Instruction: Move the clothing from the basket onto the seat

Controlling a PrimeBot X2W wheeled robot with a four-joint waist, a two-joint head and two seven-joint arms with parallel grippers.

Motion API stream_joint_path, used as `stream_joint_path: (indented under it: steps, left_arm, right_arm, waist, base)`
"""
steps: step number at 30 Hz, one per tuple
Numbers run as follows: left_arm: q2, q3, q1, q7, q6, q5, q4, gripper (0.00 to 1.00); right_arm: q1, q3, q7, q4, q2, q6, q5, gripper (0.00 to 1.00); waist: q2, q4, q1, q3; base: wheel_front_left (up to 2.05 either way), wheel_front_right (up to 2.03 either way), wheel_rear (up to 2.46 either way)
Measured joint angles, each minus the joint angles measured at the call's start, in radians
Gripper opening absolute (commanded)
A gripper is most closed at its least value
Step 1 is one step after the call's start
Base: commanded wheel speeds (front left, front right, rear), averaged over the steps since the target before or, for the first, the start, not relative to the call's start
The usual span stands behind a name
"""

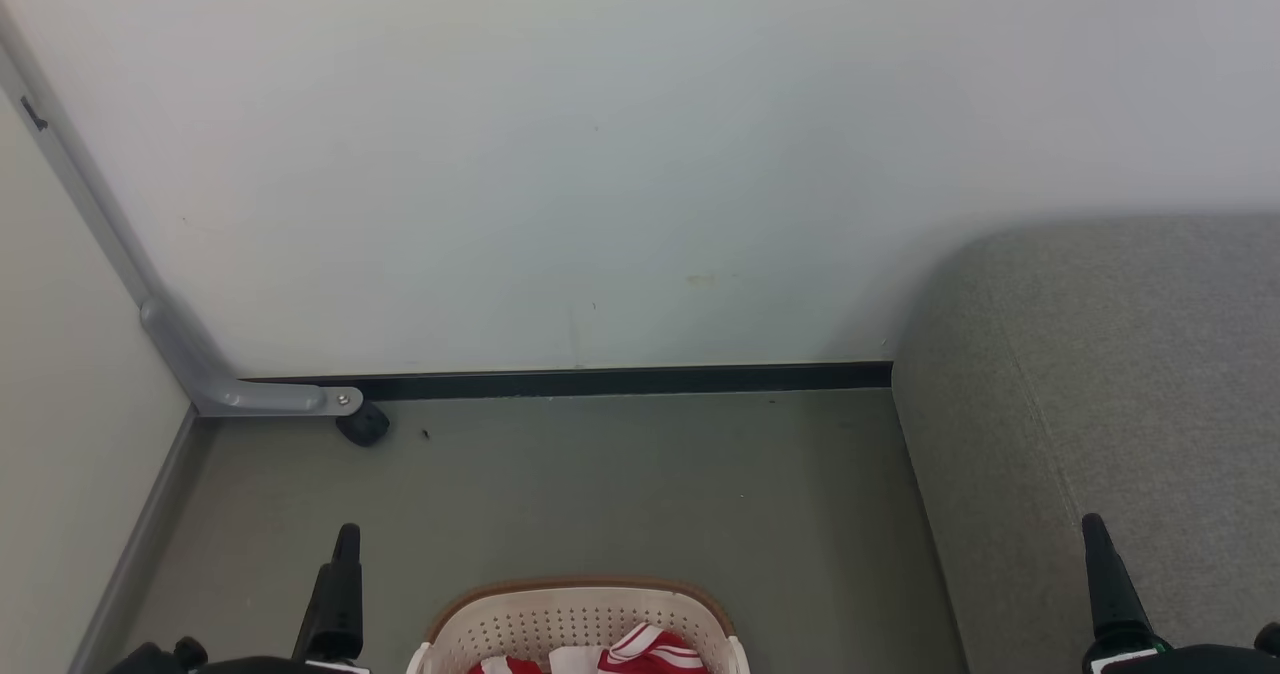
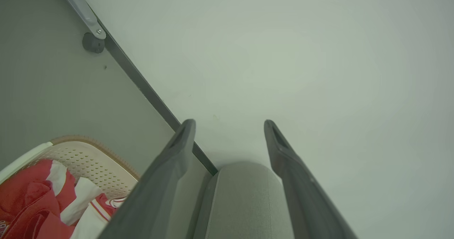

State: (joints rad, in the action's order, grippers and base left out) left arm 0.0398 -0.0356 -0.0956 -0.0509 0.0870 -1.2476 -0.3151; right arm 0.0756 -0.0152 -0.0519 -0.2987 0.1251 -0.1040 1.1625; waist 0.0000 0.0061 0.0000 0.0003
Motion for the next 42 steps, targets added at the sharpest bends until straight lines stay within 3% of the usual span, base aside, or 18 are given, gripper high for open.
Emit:
stream_joint_path:
  steps: [18,42]
  left_arm:
    - [0.026,-0.083,-0.004,-0.070,-0.061,0.346,0.007,1.00]
    - [0.051,-0.177,-0.023,-0.155,-0.124,0.725,-0.002,1.00]
  right_arm:
    - [0.021,-0.134,-0.066,0.004,0.077,0.053,-0.349,1.00]
    - [0.040,-0.229,-0.154,0.004,0.121,0.105,-0.660,1.00]
  waist:
    - [0.0000,0.004,0.0000,-0.008]
    - [0.0000,0.008,0.0000,-0.010]
  base:
    - [0.00,0.00,0.00]
    - [0.00,0.00,0.00]
